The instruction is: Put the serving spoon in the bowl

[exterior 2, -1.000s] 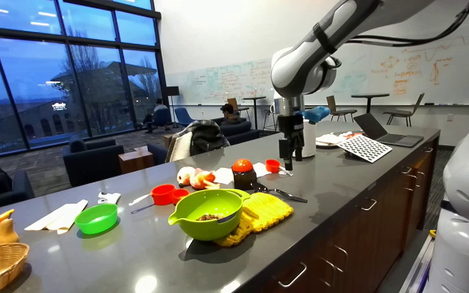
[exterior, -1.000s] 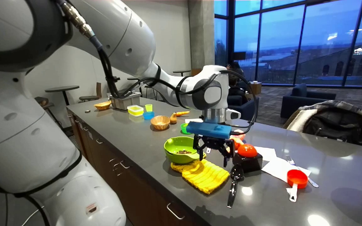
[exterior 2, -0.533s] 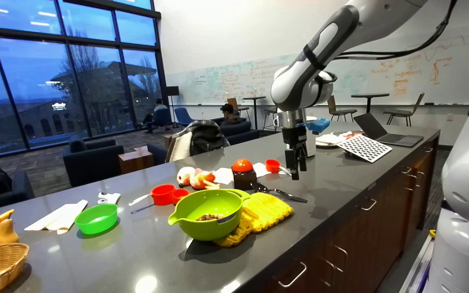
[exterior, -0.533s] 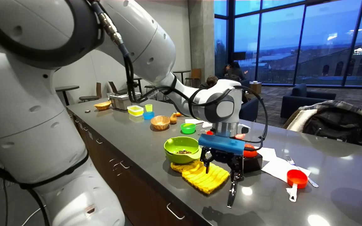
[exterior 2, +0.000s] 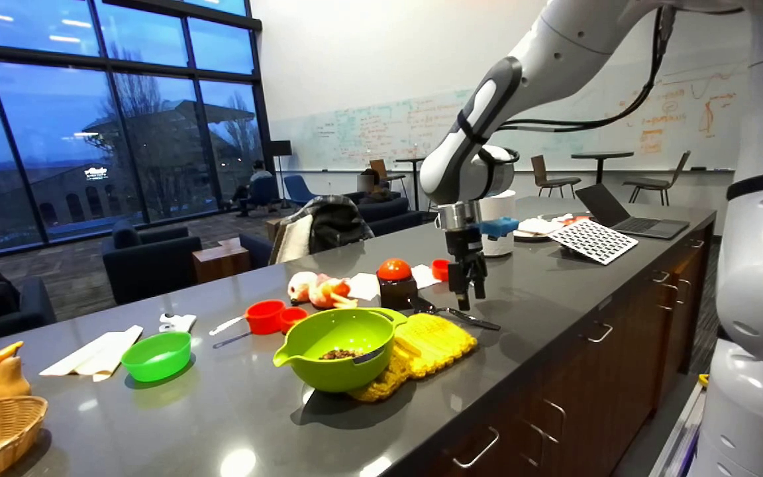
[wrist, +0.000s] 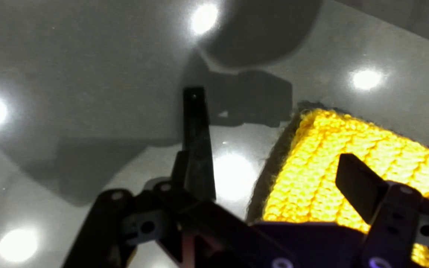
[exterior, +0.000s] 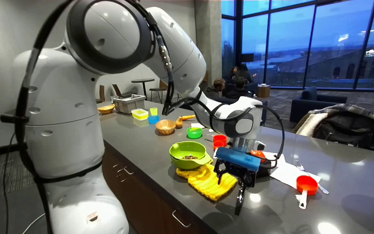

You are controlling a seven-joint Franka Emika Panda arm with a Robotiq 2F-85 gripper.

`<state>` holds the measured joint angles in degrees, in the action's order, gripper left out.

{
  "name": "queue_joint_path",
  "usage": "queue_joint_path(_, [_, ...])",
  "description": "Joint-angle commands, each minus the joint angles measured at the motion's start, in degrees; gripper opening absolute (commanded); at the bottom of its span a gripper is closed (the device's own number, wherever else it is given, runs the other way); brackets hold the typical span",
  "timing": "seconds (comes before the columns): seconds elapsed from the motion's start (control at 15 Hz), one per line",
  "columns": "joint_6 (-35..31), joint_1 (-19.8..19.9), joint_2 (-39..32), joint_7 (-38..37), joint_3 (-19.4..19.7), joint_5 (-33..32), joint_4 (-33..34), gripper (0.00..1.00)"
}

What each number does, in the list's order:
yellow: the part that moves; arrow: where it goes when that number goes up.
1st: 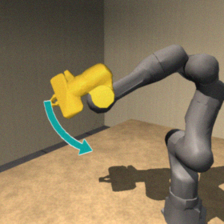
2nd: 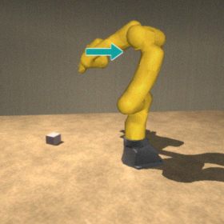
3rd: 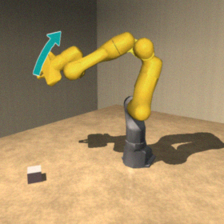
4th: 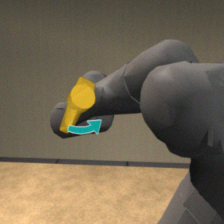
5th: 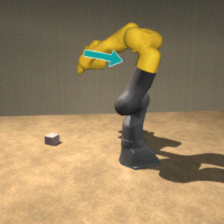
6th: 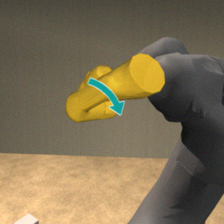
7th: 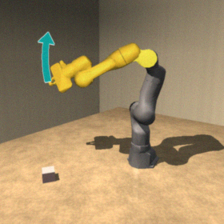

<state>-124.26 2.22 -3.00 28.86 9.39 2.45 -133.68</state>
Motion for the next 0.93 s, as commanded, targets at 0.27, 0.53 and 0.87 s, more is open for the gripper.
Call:
queue_joint_path(0.27, [0.14,1.92,-2.61,-0.3,-2.34,-0.2,1.78,1.0])
queue_joint_path(0.53, [1.95,2.66,-3.95,0.81,-2.62,-0.47,3.85,1.0])
queue_joint_path(0.87, [3.94,3.91,-5.71,2.27,-3.09,0.38,7.79,1.0])
